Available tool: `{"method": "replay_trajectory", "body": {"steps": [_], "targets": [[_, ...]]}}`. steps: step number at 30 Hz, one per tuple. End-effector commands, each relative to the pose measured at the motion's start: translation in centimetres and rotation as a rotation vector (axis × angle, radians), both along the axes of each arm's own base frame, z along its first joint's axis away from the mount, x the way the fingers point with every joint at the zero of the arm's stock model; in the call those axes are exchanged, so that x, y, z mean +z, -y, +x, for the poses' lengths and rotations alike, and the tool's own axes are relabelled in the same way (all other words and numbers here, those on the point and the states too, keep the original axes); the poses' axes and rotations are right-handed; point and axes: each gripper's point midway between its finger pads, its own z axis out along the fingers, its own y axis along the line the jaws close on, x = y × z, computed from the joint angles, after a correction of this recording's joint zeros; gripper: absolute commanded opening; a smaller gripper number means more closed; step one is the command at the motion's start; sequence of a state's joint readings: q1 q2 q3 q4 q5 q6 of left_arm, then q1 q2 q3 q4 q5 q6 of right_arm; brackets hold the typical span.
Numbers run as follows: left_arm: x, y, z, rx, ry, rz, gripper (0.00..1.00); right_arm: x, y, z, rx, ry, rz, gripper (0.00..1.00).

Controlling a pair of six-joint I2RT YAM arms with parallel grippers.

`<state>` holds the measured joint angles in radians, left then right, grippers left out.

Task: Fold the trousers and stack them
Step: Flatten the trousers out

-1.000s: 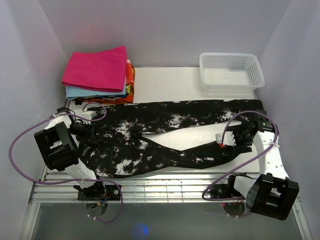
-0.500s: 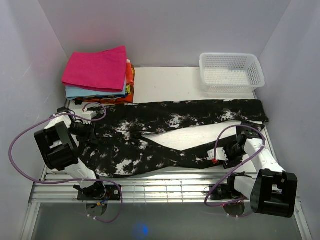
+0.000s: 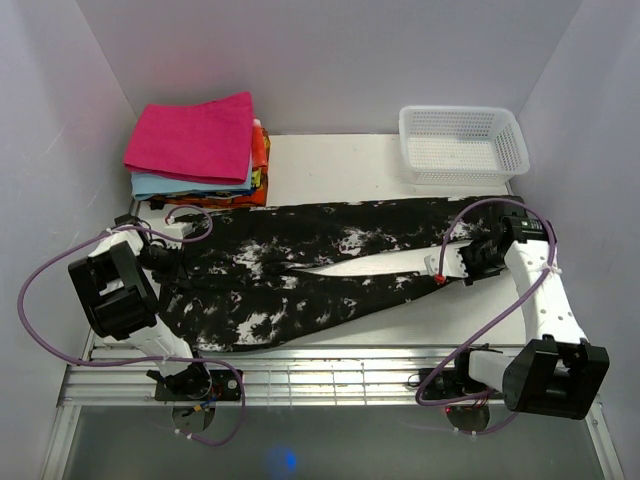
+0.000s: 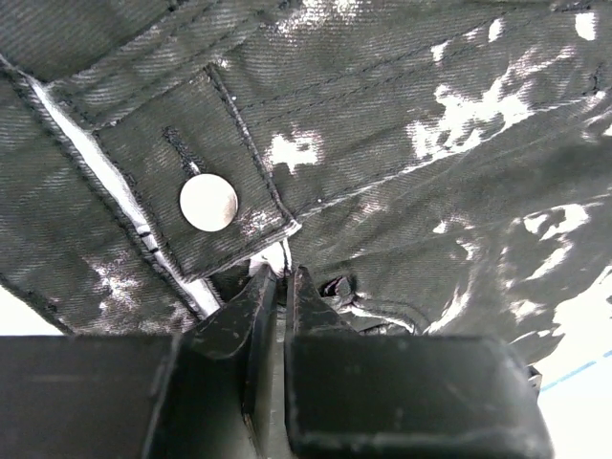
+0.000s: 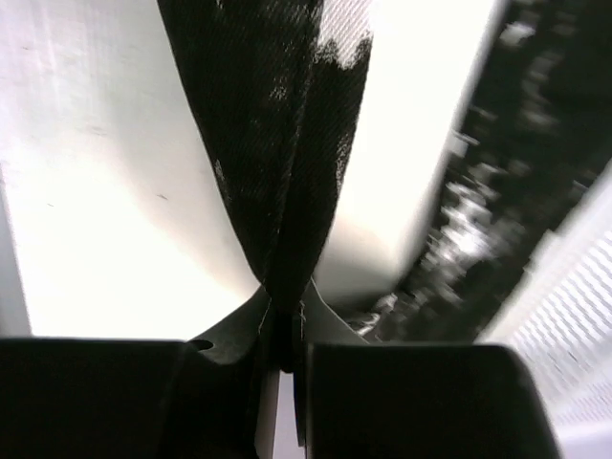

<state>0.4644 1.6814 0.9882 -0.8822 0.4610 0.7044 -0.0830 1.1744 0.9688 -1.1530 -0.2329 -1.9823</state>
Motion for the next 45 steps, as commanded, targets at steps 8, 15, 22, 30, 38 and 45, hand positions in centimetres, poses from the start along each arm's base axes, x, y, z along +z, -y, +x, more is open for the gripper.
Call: {"method": "replay_trajectory", "body": {"steps": [8, 15, 22, 30, 38, 45], "targets": [[3.5, -4.6, 5.7, 0.076, 0.226, 0.190, 0.00, 1.0, 2.0, -2.1, -0.138, -0.160, -0.086, 0.08], [4.9, -6.5, 10.9, 0.156, 0.267, 0.163, 0.00, -6.2, -0.6, 3.4, -0.385, -0.550, -0.049, 0.15], [4.6, -7.1, 11.2, 0.172, 0.234, 0.167, 0.09, -7.1, -4.6, 11.5, -0.481, -0.510, 0.031, 0.68], [7.6, -5.7, 8.9, 0.156, 0.273, 0.176, 0.57, 0.6, -1.1, 10.2, -0.605, -0.345, 0.147, 0.90], [7.8, -2.9, 3.6, 0.042, 0.242, 0.164, 0.63, -1.3, 11.9, 4.8, -0.824, -0.216, 0.008, 0.92], [6.6, -1.1, 1.8, 0.041, 0.208, 0.097, 0.63, -4.3, 14.7, 6.0, -1.058, -0.187, 0.149, 0.99]]}}
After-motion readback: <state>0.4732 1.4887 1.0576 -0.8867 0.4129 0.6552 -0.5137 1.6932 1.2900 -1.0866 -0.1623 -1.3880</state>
